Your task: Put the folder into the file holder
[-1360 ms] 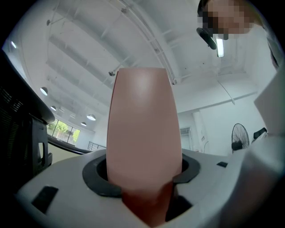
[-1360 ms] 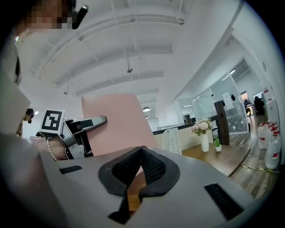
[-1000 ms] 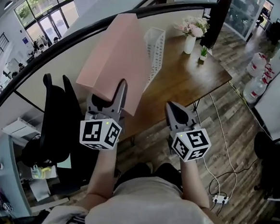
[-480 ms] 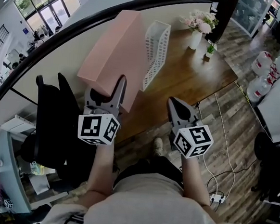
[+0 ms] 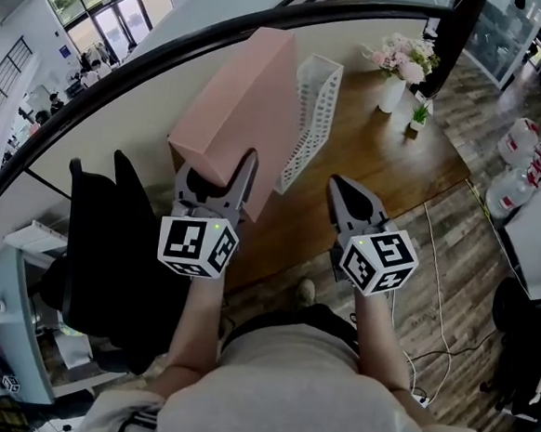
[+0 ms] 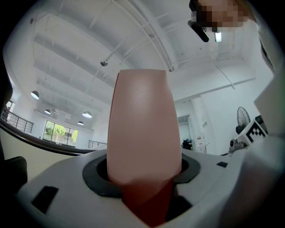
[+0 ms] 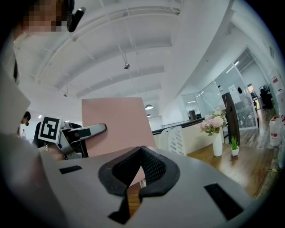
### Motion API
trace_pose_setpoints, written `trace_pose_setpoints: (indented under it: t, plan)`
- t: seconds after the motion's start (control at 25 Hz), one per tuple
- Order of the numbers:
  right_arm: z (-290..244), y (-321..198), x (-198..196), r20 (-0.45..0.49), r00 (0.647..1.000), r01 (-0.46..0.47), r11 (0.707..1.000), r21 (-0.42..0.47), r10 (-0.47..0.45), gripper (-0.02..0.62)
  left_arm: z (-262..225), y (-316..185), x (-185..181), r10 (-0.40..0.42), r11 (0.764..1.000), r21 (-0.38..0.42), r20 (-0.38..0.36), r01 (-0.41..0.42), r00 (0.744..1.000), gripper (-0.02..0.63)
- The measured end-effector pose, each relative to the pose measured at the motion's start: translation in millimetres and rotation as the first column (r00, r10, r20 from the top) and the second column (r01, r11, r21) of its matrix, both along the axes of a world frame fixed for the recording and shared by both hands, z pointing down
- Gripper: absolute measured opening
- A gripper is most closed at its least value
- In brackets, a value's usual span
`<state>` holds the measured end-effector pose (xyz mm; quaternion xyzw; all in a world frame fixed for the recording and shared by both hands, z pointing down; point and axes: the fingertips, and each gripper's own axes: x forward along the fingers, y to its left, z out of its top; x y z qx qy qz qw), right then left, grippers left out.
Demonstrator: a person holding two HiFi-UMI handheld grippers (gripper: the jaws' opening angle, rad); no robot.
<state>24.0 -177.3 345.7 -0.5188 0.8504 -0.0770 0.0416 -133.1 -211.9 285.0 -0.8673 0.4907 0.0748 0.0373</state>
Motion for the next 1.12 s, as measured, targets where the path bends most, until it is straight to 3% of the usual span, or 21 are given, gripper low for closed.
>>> trace_pose_setpoints:
  t: [0.52, 1.12]
  plan:
    - [8, -35, 11, 0.036, 0.999, 0.005, 1.0, -0.016, -0.004, 0.009, 17, -28, 15, 0.012, 0.999, -0.035, 0.044, -0.01, 0.999, 0.296]
    - [13, -64, 25, 0.068, 0.998, -0.002, 1.0, -0.028, 0.004, 0.009, 19, -51, 28, 0.058, 0.998, -0.003, 0.037, -0.058, 0.998, 0.296]
